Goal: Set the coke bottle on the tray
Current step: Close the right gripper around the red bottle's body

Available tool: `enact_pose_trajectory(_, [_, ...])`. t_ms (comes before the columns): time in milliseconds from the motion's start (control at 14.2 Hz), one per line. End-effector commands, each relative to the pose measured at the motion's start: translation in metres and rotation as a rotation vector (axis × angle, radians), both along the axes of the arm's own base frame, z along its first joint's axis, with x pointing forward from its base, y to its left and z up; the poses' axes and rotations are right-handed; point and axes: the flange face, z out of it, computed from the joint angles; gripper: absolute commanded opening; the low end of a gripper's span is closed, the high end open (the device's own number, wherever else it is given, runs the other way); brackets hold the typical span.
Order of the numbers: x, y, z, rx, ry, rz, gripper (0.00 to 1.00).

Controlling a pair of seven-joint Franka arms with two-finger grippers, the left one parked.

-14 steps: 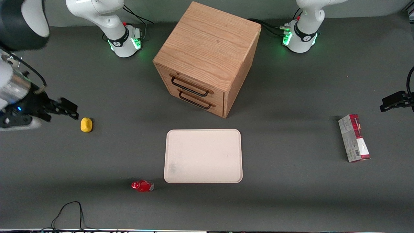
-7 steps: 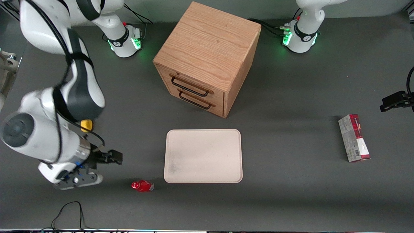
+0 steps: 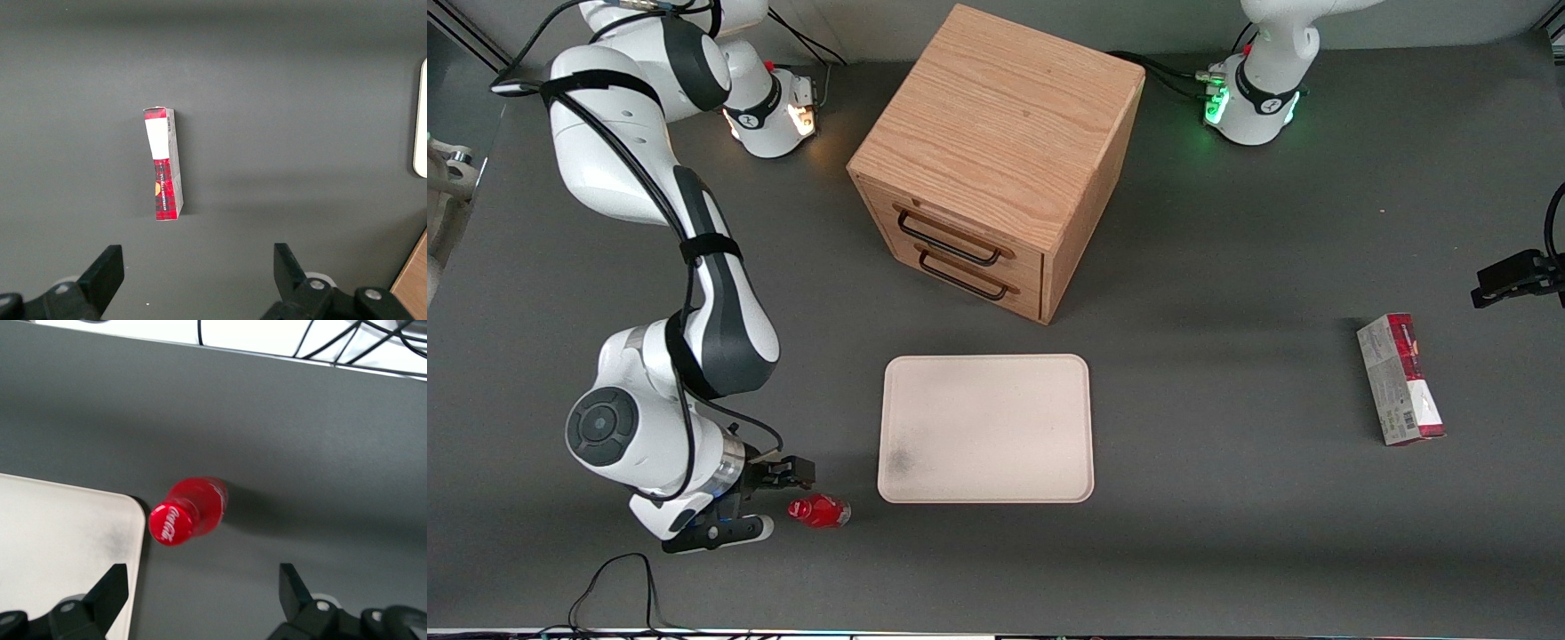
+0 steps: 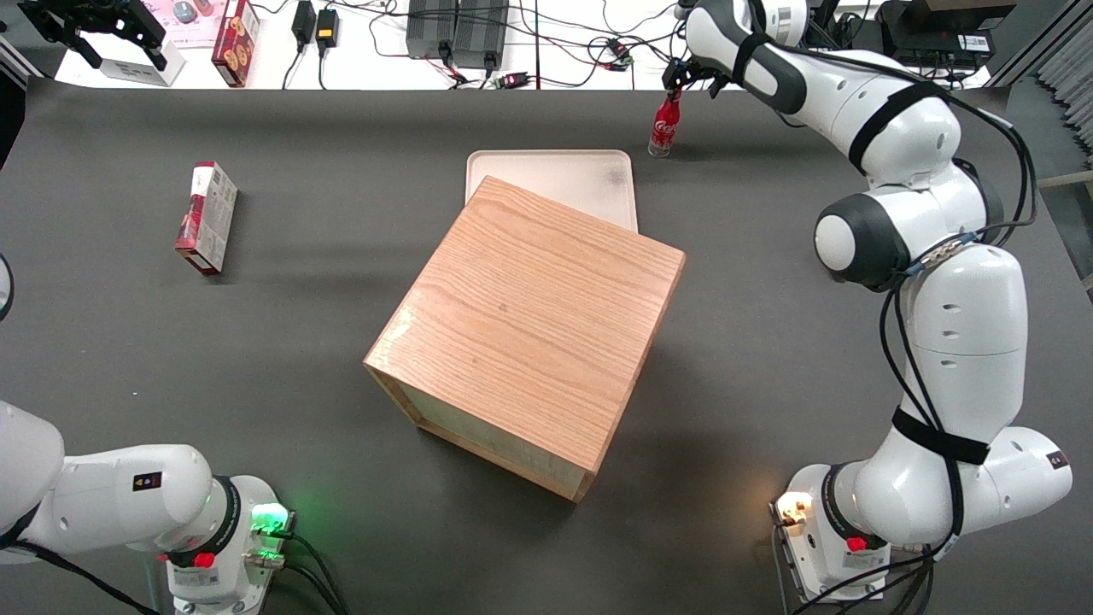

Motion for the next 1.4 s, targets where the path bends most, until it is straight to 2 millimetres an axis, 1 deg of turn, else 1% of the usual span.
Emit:
enact_pose_trajectory(0, [0.008,0.007,-0.002,0.013,-0.048,-0.020,1.00])
enact_pose_trajectory(140, [0.010,0.011,-0.013,0.009,-0.057,-0.006,0.99])
enact_pose_trajectory(421, [0.013,0.012,-0.025,0.016,-0.078,-0.003,0.91])
enact_pose_trajectory(561, [0.013,0.012,-0.025,0.016,-0.080,0.000,0.86])
enact_pose_trajectory(632, [0.014,0.012,-0.027,0.015,-0.081,-0.001,0.80])
enact_pose_trajectory(912, [0.016,0.012,-0.027,0.019,-0.106,0.009,0.71])
enact_pose_trajectory(982, [0.017,0.013,-0.033,0.021,-0.107,0.009,0.66])
enact_pose_trajectory(1193, [0.017,0.013,-0.036,0.023,-0.111,0.008,0.52])
enact_pose_trajectory(1263, [0.017,0.013,-0.036,0.023,-0.111,0.008,0.44])
enact_pose_trajectory(1333, [0.017,0.014,-0.036,0.024,-0.111,0.009,0.33])
